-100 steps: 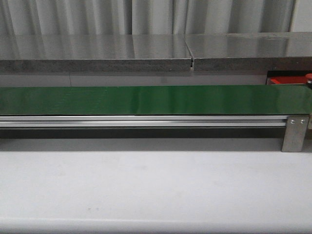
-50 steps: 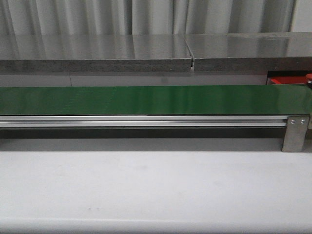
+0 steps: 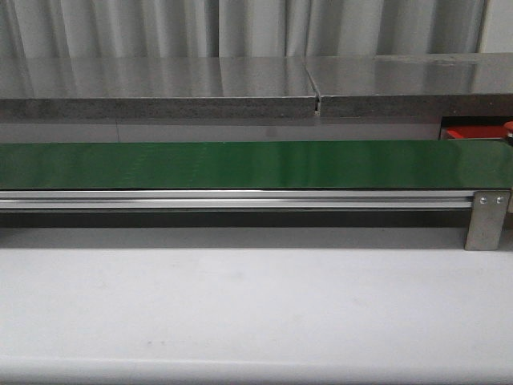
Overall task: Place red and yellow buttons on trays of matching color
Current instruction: 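Move the left gripper over a yellow button in the cluster and grasp it, then set the yellow button on the green belt and open the left gripper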
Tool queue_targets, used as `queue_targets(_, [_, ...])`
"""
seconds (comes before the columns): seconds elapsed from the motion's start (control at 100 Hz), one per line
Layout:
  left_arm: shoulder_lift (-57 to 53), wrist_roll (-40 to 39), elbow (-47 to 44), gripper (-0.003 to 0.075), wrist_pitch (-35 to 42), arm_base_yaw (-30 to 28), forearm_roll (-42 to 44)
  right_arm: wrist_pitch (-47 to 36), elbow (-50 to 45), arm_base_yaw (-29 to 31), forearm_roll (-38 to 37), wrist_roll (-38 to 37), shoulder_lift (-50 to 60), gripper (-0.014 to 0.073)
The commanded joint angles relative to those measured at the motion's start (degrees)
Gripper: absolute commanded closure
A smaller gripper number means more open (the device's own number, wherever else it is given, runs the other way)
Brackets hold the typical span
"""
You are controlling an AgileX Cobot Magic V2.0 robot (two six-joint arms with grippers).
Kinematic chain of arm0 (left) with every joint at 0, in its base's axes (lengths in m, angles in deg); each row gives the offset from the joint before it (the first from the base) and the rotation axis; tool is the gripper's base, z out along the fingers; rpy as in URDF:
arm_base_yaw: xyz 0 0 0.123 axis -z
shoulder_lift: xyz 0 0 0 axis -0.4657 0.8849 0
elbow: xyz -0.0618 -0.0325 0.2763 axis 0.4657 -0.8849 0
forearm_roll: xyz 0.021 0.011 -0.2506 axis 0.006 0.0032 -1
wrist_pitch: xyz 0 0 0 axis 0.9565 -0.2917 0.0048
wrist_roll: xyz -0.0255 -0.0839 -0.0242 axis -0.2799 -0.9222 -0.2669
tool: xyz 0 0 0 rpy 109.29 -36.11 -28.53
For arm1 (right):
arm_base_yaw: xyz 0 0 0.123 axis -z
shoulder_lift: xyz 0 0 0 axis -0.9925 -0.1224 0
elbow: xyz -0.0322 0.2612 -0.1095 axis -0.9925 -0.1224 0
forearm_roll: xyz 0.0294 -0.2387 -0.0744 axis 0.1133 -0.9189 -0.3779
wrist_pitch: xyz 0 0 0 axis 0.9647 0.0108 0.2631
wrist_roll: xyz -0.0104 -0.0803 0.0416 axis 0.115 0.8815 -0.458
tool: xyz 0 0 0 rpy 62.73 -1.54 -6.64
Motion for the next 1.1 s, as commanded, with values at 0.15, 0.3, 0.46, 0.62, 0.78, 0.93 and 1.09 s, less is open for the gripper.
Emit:
queue_targets(0.15, [-9.7,0.4,1.8,0.0547,-0.8,-0.1,2.0,-3.6,1.5,0.0,0.5,0.4,-0.1,0.0712])
queue_targets(0.3, [-14.9,0.4,-1.2,0.0547,-0.8,0.4,2.5,-3.6,1.5,0.0,0.5,0.4,-0.1,0.0712])
queue_targets(0.46, [-22.2,0.4,-10.1,0.0547,3.4,0.8,2.7,-3.7,1.5,0.0,0.5,0.4,-0.1,0.0712])
queue_targets(0.62, [-30.2,2.4,-19.9,0.0547,7.6,1.8,2.6,-3.7,1.5,0.0,0.5,0.4,-0.1,0.0712])
queue_targets(0.78, [-35.4,4.5,-26.7,0.0546,8.4,4.0,2.3,-3.7,1.5,0.0,0.5,0.4,-0.1,0.0712])
queue_targets(0.93, [-37.1,4.6,-30.8,0.0546,8.3,6.6,1.9,-3.7,1.5,0.0,0.5,0.4,-0.1,0.0712])
queue_targets(1.09, [-37.6,4.6,-34.3,0.0546,8.3,9.7,1.9,-3.7,1.5,0.0,0.5,0.4,-0.1,0.0712])
